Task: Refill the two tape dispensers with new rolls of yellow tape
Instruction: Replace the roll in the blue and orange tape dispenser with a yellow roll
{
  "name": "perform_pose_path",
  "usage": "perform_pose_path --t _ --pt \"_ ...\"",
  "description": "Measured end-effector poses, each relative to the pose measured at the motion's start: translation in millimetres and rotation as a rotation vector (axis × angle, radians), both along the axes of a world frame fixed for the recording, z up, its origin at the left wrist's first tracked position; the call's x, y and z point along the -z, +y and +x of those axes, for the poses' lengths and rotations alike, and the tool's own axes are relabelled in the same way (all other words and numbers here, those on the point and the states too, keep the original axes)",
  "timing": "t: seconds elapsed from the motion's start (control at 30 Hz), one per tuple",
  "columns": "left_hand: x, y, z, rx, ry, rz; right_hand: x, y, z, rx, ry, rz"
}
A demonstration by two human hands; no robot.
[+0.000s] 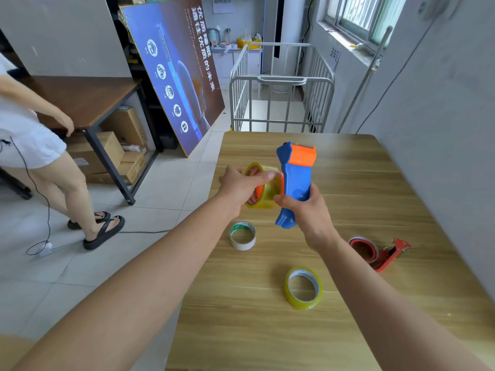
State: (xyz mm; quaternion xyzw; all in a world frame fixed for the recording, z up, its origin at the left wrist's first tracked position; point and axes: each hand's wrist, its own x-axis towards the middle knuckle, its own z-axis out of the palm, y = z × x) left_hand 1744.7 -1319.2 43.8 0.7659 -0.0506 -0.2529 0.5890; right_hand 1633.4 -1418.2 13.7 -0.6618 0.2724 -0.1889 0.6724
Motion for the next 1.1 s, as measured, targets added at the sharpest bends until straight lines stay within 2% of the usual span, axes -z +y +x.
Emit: perform_pose_path --t 0.07,0.17,0.4,0.63,0.77,0.9,1.0,1.1 --pt "-3 5 0 0.077 0.122 0.039 1 -2 -1 -0.013 -0.022 0.026" --pt "-4 9 1 0.201 0.236 -0.096 0 -1 0 -0.057 -0.055 0.064" --pt "0 6 0 0.198 0.204 -0.174 1 -1 3 -0.122 -0.095 0.151" --pt "-4 7 -12 0.460 0.225 -0.044 2 -5 4 -0.288 -0.227 0.206" --pt "-1 7 -14 0.474 0.252 -0.155 5 -8 2 -0.345 -0.277 0.280" --pt "1 9 -8 0.502 0.247 -0.268 10 -17 -4 -0.460 -0.262 0.229" --pt "-2 11 -3 0.579 0.194 -0.248 13 -21 -6 -0.522 -0.227 0.179" --pt "-6 12 1 0.563 0.109 -0.210 12 -21 -7 -0.521 -0.187 0.131"
